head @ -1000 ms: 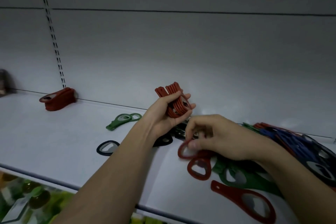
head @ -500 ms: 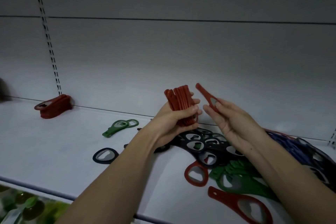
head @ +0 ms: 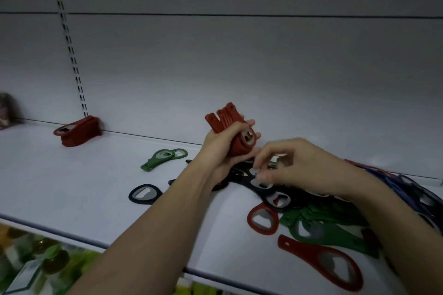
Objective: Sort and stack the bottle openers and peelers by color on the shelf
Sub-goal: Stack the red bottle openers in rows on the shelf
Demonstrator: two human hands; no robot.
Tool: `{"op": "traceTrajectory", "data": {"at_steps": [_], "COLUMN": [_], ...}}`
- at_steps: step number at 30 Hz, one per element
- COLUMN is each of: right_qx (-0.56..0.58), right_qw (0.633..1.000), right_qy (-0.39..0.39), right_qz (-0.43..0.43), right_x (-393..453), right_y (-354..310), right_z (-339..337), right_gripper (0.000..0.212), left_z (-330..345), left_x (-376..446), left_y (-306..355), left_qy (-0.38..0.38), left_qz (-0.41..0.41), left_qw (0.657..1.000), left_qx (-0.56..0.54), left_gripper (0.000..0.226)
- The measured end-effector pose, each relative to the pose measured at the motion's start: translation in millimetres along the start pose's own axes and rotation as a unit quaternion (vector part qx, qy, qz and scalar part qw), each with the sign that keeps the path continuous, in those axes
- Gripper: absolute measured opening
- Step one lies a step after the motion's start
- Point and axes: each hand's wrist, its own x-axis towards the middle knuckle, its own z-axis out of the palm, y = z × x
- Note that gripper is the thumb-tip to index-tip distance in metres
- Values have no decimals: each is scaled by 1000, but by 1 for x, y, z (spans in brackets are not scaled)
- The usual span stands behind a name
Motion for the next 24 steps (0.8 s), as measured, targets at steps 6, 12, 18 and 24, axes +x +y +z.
{"op": "traceTrajectory", "data": {"at_steps": [6, 12, 18, 24], "right_qx": [-227, -184, -234, -175], "right_qw": [955, 980, 958, 981], "right_qy": [-187, -73, -165, -80], "right_qz": [33, -25, 19, 3], "right_x": [0, 4, 2, 4], "right_y": [-1, -1, 3, -2], "right_z": [22, 30, 21, 27], "right_gripper": [38, 13, 40, 27], "left_z": [-10, -8, -9, -10], "left_x": [7, 8, 6, 7], "left_y": [3, 3, 7, 6], "left_qy": [87, 47, 73, 74], "left_qz": [-35, -48, -59, -67], "left_qw": [995, 996, 994, 993], "left_qx": [-42, -63, -59, -64], "left_gripper": [19, 24, 27, 25]}}
